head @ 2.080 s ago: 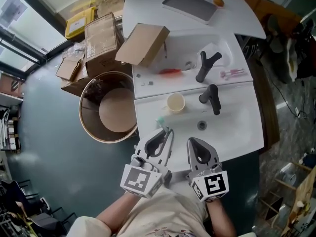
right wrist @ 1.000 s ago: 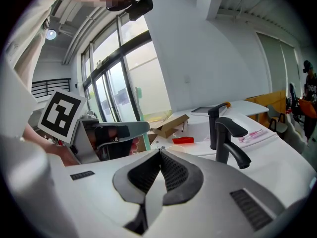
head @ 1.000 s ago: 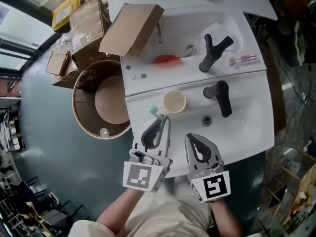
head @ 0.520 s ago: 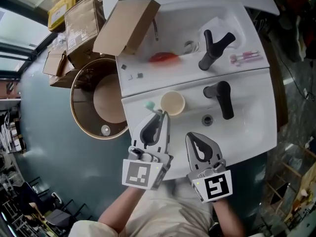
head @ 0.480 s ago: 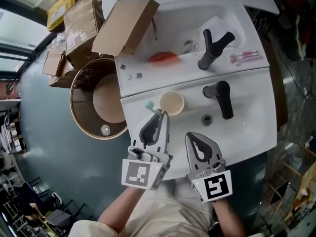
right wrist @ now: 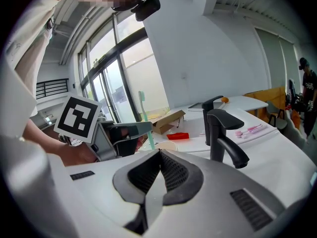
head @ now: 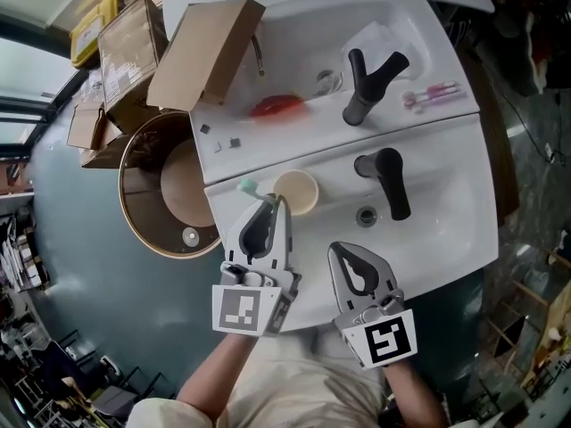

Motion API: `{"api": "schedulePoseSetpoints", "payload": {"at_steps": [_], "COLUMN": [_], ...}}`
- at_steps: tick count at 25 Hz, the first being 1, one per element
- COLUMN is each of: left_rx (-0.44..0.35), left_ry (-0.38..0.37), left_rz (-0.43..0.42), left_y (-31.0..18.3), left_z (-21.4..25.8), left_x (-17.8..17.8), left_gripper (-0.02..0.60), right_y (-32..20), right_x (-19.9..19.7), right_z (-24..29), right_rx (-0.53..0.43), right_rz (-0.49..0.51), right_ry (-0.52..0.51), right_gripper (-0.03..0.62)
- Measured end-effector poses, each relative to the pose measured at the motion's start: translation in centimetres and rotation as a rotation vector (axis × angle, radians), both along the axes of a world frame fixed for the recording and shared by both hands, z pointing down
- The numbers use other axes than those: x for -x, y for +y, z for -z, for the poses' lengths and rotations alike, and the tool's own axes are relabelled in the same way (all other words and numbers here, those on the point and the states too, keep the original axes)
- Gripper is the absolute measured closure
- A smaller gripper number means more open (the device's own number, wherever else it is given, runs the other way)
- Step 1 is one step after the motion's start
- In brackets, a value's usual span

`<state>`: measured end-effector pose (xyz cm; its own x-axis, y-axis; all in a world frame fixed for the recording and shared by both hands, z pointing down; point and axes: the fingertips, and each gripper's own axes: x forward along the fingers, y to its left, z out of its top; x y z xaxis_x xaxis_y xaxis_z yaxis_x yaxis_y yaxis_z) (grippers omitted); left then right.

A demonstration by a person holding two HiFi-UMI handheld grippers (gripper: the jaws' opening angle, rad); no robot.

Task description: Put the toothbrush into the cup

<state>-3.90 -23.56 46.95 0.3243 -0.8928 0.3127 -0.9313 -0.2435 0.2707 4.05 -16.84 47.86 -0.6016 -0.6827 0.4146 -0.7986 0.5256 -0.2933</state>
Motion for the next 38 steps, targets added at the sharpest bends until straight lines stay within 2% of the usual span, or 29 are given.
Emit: {"api": "schedulePoseSetpoints", "payload": {"at_steps": [5, 10, 18, 26, 31, 38], "left_rx": [0.020, 0.029, 0.075, 0.086, 0.095, 0.098], "left_ry": [-0.036, -0.014, -0.074, -0.109, -0.118, -0.130], "left_rz": [-0.008, 0.001, -0.020, -0.041, -0.059, -0.057], "left_y": [0.2, 0.8, 1.7, 2.2, 2.8, 3.5], "left_z": [-1.5, -1.9, -3.2, -3.9, -4.2, -4.1], "left_x": [-0.1, -0.3, -0.5, -0.9, -1.2, -1.2], "left_gripper": [0.528, 0.528, 0.526, 0.523, 0.483, 0.482], "right_y": [-0.5, 0.0, 0.3, 0.8, 1.1, 1.6], "right_x": [-0.2, -0.2, 0.5, 0.6, 0.4, 0.2], "right_z": [-0.1, -0.8, -0.6, -0.5, -0.5, -0.4], "right_rx": [0.002, 0.029, 0.033, 0.022, 0.027, 0.031], "right_rz": [-0.008, 0.026, 0.028, 0.009, 0.017, 0.030], "right_ry": [0.003, 0.028, 0.021, 0.001, 0.007, 0.013], "right_gripper": [0.579, 0.579, 0.577, 0.578, 0.579, 0.579]}}
